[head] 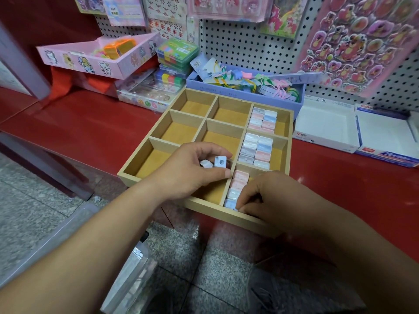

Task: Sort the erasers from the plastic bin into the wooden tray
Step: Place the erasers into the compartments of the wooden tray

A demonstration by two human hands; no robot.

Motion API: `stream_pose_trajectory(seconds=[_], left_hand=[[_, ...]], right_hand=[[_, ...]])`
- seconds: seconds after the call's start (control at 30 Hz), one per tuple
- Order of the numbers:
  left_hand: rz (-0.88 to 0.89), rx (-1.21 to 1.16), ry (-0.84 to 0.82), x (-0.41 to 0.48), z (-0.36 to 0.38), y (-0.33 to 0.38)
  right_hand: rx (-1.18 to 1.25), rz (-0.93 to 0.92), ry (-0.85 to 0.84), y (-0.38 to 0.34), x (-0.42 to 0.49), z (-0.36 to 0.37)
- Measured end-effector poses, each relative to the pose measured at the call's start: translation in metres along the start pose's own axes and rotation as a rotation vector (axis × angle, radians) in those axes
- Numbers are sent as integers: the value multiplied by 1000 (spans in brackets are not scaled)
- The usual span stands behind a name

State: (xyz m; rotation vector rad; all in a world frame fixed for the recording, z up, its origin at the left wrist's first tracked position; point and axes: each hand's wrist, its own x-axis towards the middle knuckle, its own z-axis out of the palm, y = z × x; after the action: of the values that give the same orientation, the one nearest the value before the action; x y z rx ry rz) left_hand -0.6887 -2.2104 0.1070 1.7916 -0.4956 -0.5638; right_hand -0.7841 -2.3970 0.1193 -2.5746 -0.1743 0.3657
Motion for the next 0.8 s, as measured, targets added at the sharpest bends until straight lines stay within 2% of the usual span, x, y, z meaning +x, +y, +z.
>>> stream_pose_trajectory(seconds=[0.13,0.3,0.4,0.7,0.8], left_hand=[[-12,30,-19,-1,-1,2],[50,101,-57,-4,3,6],[106,142,-36,-5,8,5],[125,135,-8,0,10,3],[86,63,8,-1,9,4]], right_hand=[[153,40,67,0,-1,-5],[482,60,411,-3,-1,-9],[604,78,436,-9,4,-6],[512,166,456,8,2,-9],[338,171,445,19,-6,-17]])
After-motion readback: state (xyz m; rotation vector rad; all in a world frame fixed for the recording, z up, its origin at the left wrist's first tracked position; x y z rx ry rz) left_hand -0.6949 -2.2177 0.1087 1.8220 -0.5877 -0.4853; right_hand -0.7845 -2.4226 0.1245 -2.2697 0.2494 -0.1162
